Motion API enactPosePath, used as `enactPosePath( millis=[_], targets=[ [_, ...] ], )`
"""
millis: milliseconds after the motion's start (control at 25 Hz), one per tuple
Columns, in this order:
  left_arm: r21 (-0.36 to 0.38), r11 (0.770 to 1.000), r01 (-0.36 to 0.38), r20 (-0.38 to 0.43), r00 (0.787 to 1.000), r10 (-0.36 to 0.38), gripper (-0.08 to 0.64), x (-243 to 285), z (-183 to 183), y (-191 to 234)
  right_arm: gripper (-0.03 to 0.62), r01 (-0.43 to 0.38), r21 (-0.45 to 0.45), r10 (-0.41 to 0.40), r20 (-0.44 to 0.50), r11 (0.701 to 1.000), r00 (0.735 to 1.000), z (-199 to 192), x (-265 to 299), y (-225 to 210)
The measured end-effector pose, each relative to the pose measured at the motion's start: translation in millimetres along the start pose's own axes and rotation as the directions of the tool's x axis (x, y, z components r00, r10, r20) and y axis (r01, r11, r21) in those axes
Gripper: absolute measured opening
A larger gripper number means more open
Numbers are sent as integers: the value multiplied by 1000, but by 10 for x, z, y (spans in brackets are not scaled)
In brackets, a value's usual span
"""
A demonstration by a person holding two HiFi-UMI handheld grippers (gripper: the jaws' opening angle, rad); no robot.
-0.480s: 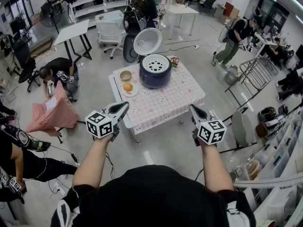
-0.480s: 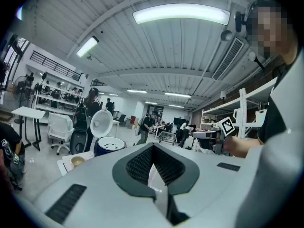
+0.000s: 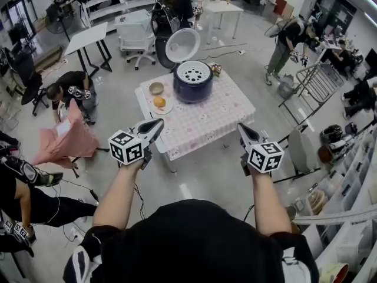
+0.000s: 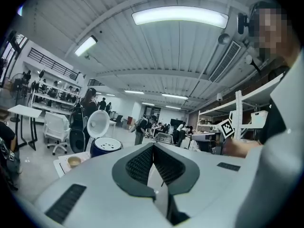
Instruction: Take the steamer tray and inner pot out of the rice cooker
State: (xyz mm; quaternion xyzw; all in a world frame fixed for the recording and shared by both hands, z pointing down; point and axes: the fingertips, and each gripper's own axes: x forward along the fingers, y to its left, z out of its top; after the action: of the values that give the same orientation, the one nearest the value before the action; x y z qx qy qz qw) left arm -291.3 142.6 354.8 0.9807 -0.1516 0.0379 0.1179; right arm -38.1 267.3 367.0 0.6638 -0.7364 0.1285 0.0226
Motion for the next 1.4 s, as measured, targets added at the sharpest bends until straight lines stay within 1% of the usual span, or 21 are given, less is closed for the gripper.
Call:
enactPosePath(
  millis=[160, 200, 240, 360, 480, 560, 800, 1000, 1200, 1400],
  targets=[
    [1, 1000, 2, -11, 1000, -2, 23, -36, -28, -11, 13, 22, -21, -22, -3, 1000, 1000, 19, -37, 65],
    [3, 1000, 0, -11, 1000, 0, 28, -49, -29, -8, 33, 23, -25, -23, -6, 999, 1000, 9, -43, 80],
    [4, 1000, -2, -9, 1000, 2, 40, -60, -25, 3, 70, 22, -29, -22, -10, 999, 1000, -2, -44, 94],
    [1, 1000, -12, -5, 1000, 12, 126, -64, -3, 52, 168, 18, -40, -18, -19, 999, 1000, -20, -35, 102],
    [4, 1000, -27, -13, 1000, 27, 198, -14, -26, 94, 236, 27, -56, -29, -29, 998, 999, -38, -25, 30],
    [7, 999, -36, -20, 999, 36, 228, 40, -51, 99, 258, 31, -59, -33, -31, 998, 999, -49, -33, -40],
    [5, 999, -49, -36, 998, 50, 241, 288, -118, 136, 273, 35, -39, -37, -41, 999, 998, -129, 41, -331],
    [11, 997, -74, -54, 996, 74, 242, 634, -102, 254, 275, 28, -16, -29, -66, 999, 997, -160, 247, -709],
    [16, 996, -88, -100, 991, 89, 242, 1045, -153, 356, 276, 7, 11, -6, -96, 1000, 995, -217, 540, -1116],
    [16, 992, -123, -110, 986, 124, 242, 1417, -103, 497, 278, -36, 14, 38, -114, 999, 993, -154, 854, -1437]
  ],
)
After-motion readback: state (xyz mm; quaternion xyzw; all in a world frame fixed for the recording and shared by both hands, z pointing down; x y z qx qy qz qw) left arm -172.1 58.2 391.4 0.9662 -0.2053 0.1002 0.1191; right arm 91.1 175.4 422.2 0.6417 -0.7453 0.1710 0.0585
